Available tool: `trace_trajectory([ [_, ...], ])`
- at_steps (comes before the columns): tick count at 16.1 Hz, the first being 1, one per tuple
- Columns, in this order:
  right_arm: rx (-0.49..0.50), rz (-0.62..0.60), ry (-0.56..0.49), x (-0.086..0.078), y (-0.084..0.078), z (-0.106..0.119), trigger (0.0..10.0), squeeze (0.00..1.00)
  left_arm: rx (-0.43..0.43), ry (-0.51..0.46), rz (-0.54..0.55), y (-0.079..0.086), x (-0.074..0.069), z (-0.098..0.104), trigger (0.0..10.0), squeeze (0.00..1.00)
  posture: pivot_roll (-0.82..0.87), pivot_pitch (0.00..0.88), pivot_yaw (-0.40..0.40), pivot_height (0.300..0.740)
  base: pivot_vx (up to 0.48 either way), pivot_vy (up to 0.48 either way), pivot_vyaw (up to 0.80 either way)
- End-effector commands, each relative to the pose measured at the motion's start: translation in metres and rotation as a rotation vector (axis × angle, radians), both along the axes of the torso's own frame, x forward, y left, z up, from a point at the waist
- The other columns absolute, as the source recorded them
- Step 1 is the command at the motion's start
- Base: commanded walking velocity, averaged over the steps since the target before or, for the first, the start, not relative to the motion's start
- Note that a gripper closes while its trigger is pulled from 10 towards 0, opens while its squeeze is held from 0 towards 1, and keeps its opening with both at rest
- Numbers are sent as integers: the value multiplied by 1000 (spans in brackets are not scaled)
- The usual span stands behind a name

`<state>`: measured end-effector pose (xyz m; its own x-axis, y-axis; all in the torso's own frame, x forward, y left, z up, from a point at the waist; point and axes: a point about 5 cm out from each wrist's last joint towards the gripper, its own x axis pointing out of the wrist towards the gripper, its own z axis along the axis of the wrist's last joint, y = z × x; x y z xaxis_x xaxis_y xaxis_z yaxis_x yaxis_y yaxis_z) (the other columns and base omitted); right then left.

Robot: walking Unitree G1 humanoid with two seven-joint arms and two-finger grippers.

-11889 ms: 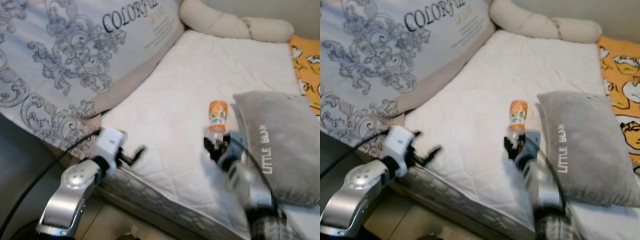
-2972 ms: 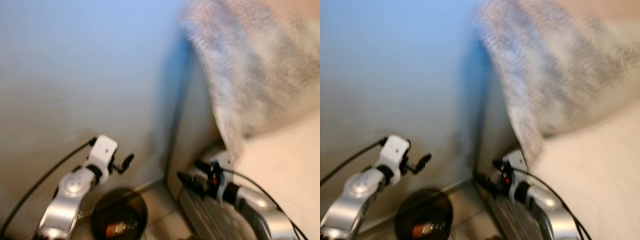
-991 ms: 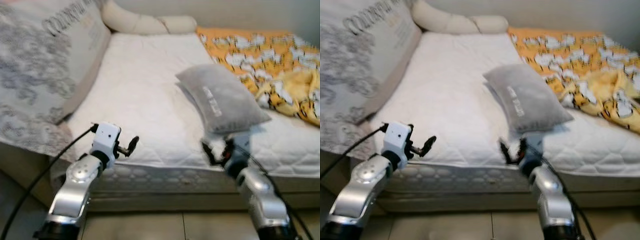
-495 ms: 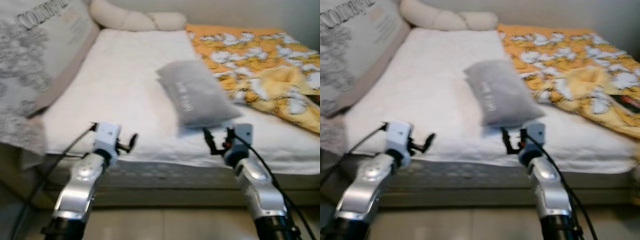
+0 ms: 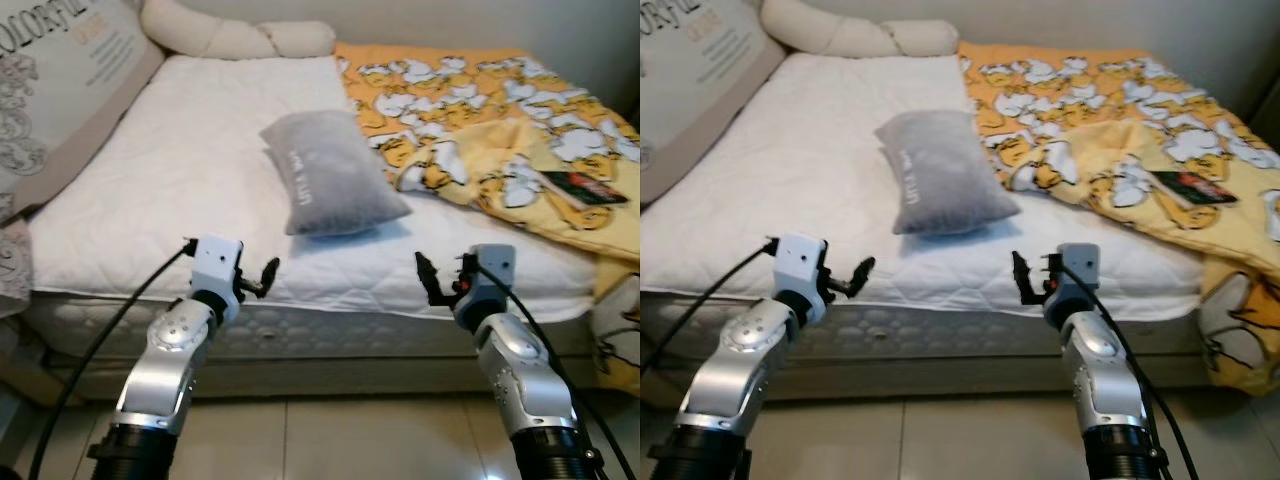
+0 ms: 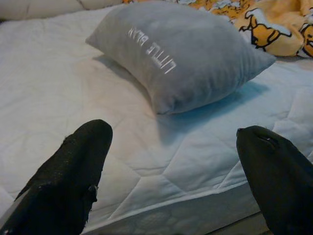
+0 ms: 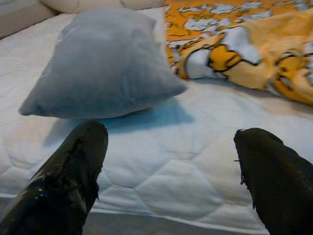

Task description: Clean up the room

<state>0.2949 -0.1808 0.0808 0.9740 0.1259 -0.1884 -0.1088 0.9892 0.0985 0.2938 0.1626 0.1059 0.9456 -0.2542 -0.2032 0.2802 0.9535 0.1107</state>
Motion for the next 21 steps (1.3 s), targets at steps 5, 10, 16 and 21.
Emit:
trace_trajectory([
  [5,10,14,-22,6,9,6,10000,1000,2,-12,24,8,3,3,10000,0,-32,0,-10,740,151,0,0],
  [10,-23,28,-13,7,8,5,10000,1000,-10,-12,27,8,4,4,10000,0,-32,0,-10,740,269,0,0],
  [16,-45,19,-17,8,8,5,10000,1000,-12,-10,31,9,4,4,10000,0,-32,0,-10,740,313,0,400],
  [21,-61,23,-17,9,6,6,10000,1000,-15,-8,32,9,4,4,10000,0,-32,0,-10,740,316,0,0],
])
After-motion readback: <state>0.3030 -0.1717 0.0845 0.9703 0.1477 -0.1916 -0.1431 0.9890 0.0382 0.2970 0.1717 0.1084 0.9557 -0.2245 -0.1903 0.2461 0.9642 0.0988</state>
